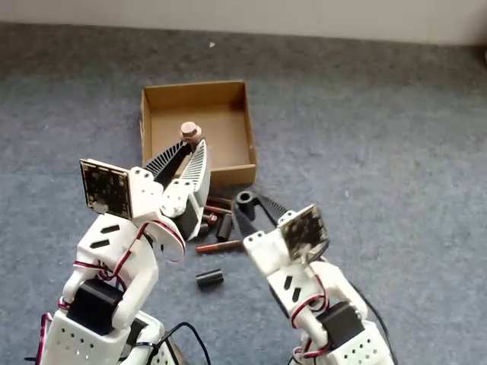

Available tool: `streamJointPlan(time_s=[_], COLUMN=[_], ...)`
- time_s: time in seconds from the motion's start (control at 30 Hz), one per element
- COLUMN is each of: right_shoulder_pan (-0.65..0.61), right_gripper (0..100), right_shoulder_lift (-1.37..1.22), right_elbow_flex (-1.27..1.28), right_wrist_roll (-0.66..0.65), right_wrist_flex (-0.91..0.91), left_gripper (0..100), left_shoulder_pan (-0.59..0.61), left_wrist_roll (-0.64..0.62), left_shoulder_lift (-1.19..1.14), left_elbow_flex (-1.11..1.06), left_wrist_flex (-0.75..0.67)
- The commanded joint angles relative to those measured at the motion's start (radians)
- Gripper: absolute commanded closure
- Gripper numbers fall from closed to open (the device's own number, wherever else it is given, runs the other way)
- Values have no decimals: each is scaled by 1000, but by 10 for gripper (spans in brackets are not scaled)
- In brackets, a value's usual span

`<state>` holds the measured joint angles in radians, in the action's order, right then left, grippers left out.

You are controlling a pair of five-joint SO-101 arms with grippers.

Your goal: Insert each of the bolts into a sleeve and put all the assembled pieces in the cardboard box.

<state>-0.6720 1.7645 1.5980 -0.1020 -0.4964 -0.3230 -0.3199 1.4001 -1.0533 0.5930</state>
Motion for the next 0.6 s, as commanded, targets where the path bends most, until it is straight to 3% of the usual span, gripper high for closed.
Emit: streamJointPlan(time_s=[0.0,0.2,0.57], right_shoulder_pan=[-27,-22,-27], right_gripper=[993,993,993], right_shoulder_lift=[76,71,71], right_elbow_flex=[41,119,117], right_wrist_roll=[-26,-26,-29], right_wrist_flex=[59,153,163], left_gripper=[995,995,995], left_shoulder_pan=[-71,-157,-176], left_wrist_roll=[-25,-23,-20], left_shoulder_lift=[18,18,18], left_elbow_flex=[12,7,-104], left_wrist_flex=[-26,-23,-152])
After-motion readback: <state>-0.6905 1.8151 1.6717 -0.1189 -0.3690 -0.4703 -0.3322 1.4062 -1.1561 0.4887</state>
